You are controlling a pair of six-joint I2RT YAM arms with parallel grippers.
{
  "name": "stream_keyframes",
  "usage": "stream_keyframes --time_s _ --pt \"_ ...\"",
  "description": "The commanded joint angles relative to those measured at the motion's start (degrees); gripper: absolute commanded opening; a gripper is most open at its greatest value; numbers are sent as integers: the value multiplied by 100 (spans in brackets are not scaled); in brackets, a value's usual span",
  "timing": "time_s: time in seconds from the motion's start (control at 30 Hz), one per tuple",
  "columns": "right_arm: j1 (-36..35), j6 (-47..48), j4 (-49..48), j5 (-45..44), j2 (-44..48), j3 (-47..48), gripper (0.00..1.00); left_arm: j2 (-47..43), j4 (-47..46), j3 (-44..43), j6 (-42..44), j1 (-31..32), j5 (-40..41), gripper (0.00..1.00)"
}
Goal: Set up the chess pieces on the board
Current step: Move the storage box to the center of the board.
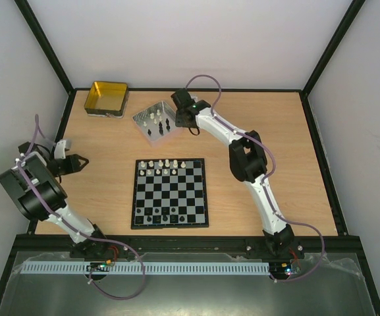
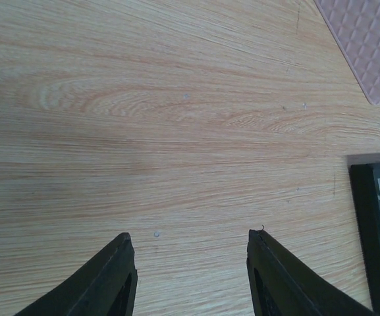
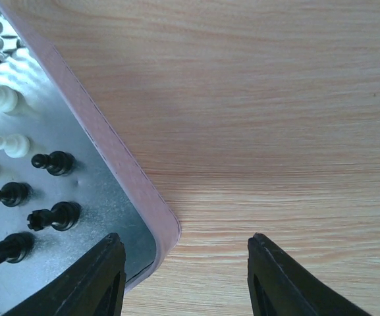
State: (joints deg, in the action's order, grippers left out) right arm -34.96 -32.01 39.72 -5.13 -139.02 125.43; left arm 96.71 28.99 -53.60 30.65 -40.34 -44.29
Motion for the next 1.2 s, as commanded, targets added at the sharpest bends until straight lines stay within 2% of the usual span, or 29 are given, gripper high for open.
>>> stream_keyframes --time_s 0.0,0.73,1.17 --pt "-26 137 10 48 -161 172 49 149 452 -178 361 -103 -426 48" --pt "134 78 -9 324 -609 503 48 456 884 -315 672 -229 -714 49" --pt "317 -129 -31 -23 -301 -275 37 773 1200 -500 871 -246 -994 49"
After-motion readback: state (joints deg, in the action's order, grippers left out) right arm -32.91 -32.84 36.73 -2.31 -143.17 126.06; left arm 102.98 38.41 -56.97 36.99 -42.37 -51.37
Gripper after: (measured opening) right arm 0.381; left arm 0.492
